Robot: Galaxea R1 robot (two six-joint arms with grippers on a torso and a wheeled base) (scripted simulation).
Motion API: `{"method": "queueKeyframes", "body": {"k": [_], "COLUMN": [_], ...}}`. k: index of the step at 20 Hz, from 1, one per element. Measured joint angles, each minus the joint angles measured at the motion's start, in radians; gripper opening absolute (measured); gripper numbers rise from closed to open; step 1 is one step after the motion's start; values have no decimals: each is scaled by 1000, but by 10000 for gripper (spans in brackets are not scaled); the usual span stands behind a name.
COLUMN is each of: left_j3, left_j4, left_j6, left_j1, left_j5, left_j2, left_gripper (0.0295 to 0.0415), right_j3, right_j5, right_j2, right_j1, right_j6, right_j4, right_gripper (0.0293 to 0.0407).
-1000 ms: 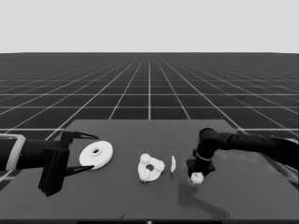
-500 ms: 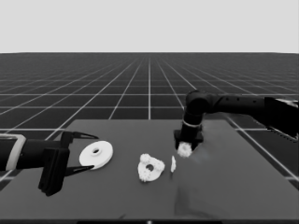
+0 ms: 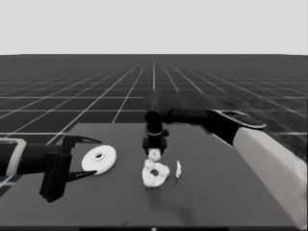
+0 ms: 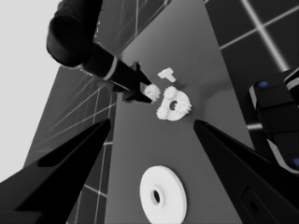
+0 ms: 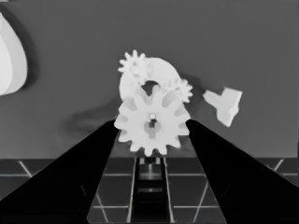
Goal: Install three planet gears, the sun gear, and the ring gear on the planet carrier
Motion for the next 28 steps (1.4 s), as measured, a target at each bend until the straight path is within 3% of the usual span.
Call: {"method": "queueKeyframes", "body": {"k": [2, 5, 28], "left_j3": [0, 0, 0], "left_j4": [0, 0, 0], "left_j6": [0, 0, 0], "left_j1": [0, 0, 0], "left_j5": [0, 0, 0], "left_j2": [0, 0, 0], "left_gripper": [385, 385, 385], "right_j3": [-52, -102, -115], "right_j5": [29, 49, 55], "right_j2": [14, 27, 29], "right_j1": [-153, -207, -232], "right_j6": [-33, -64, 113], "right_j4": [-128, -176, -186], "right_gripper": [310, 310, 309]}}
